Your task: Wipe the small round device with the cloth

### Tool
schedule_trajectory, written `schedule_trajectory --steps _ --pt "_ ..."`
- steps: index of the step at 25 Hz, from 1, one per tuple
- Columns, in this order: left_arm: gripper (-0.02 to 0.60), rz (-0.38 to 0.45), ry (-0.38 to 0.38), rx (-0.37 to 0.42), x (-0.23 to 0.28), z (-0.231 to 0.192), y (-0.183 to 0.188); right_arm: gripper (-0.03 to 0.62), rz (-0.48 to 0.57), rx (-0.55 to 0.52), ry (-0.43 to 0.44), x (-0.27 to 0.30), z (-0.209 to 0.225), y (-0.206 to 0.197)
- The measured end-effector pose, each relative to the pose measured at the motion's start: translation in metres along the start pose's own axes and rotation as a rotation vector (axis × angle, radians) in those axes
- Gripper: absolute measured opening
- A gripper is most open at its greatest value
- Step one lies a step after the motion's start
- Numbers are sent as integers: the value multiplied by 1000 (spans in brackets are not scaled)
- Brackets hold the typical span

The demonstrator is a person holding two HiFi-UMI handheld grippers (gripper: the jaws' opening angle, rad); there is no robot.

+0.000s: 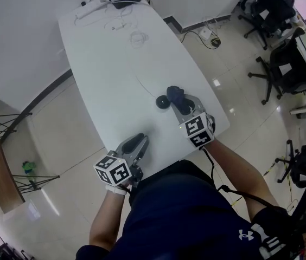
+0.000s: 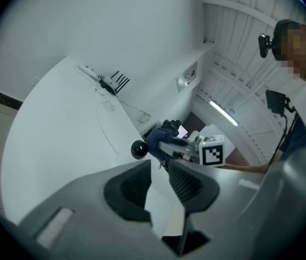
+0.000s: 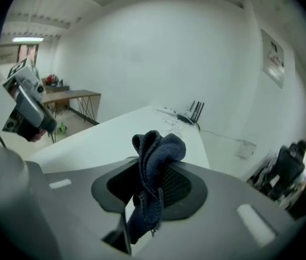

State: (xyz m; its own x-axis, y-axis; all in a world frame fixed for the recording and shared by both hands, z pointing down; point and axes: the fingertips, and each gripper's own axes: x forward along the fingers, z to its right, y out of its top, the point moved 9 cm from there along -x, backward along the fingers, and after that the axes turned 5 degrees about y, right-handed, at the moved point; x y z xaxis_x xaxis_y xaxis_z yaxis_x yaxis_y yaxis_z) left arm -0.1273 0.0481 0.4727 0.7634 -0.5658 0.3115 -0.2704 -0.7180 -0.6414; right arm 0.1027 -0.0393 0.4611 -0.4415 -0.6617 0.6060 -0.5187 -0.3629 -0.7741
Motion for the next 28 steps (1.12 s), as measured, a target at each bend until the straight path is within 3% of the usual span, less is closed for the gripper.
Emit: schedule_trajectory --steps 4,6,9,13,15,20,22,25,28 --pt "101 -5 21 -15 -5 -17 3 109 -39 -331 -30 13 -53 15" --pt "101 3 37 -24 -12 -28 5 109 -68 -368 41 31 -80 11" --pt "101 5 51 -26 -16 -33 3 109 -107 -214 213 41 -101 0" --pt "101 -12 46 -23 -10 -24 -6 110 -19 225 392 31 -91 -6" --pt "101 -19 37 -14 -5 -22 -7 109 39 422 392 34 -76 -10" --pt "101 -40 23 -2 8 -5 3 109 200 715 339 12 -26 0" --pt "100 -59 25 -4 5 -17 11 109 261 757 274 9 -12 13" --pt "101 -72 16 33 5 -45 27 109 306 588 126 16 -1 44" --pt "105 -69 -9 137 16 -39 47 109 336 478 149 10 0 64"
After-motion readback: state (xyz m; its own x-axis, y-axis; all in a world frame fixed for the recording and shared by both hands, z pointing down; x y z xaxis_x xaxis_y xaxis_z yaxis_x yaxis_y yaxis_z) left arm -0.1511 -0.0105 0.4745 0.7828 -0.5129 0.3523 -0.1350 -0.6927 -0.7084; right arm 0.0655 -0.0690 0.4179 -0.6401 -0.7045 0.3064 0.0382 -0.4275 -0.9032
